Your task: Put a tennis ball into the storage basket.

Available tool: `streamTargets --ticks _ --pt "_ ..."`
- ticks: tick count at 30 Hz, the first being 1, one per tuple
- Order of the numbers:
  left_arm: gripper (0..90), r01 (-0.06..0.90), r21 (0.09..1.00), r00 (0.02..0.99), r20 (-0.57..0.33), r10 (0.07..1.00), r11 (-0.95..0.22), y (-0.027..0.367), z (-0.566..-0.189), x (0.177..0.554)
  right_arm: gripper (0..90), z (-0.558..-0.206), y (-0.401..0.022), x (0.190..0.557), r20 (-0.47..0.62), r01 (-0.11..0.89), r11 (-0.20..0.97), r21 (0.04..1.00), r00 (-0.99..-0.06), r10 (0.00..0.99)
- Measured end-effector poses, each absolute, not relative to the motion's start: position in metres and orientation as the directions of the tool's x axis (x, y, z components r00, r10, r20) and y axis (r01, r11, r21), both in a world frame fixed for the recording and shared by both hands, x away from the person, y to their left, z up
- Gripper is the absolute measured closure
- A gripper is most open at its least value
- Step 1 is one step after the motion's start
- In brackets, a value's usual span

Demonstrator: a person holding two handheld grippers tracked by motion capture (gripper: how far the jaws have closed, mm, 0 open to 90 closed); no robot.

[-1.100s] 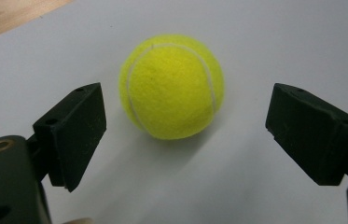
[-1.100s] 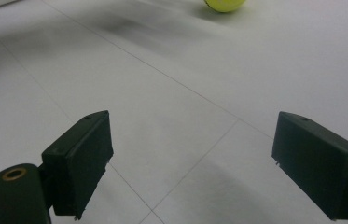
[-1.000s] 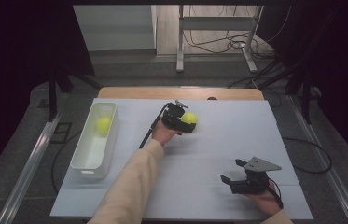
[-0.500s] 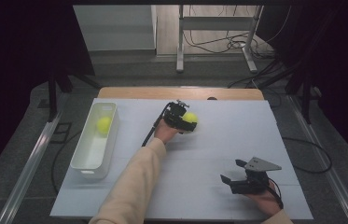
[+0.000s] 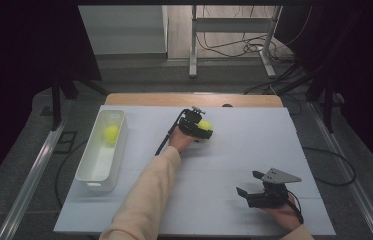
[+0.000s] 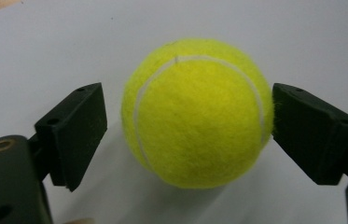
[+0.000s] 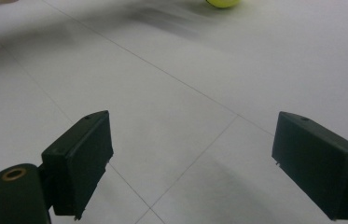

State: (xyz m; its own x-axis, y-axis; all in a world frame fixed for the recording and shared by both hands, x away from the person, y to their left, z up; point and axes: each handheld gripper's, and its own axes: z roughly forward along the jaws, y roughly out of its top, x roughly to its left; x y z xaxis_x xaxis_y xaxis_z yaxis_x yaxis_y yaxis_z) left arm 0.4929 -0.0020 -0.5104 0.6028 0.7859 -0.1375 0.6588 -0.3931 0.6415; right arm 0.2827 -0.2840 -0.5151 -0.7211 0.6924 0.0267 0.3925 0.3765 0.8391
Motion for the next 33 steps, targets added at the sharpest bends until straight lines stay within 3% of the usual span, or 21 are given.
streamTargets --ticks 4,33 --pt "25.1 0.657 0.649 0.614 -0.166 0.771 -0.384 -0.001 -0.510 0.493 12.5 -0.515 -0.284 0.283 0.026 0.392 0.377 0.839 -0.721 0.692" --pt "26.4 0.625 0.666 0.639 -0.138 0.757 -0.406 0.004 -0.492 0.480 12.5 -0.515 -0.284 0.283 0.025 0.390 0.377 0.840 -0.722 0.692"
